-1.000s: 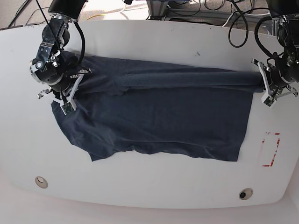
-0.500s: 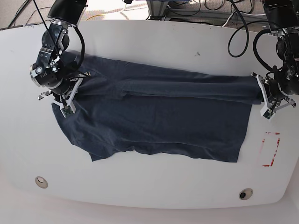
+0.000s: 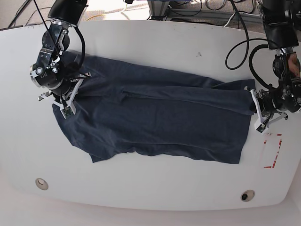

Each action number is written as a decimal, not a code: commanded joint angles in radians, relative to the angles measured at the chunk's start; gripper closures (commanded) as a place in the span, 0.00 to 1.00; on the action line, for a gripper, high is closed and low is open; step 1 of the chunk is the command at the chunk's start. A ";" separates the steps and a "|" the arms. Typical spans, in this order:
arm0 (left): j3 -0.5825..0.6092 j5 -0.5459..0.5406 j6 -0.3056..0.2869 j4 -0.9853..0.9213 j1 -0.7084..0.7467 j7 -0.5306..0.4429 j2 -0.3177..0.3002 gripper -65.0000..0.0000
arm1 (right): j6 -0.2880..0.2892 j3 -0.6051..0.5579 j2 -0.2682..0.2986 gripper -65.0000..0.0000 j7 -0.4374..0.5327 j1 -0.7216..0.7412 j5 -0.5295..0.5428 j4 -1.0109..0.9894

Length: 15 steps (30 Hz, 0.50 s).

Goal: Layout the t-shirt on the table in an organized manner, then fold the t-shirt properly
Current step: 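Fold the held edge with both grippers toward the hem, then open the left gripper and release the shirt edge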

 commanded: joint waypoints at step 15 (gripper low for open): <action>0.133 -0.003 -0.001 -0.113 -0.113 -0.124 -0.021 0.65 | -0.002 0.003 0.007 0.96 0.020 -0.006 0.000 0.014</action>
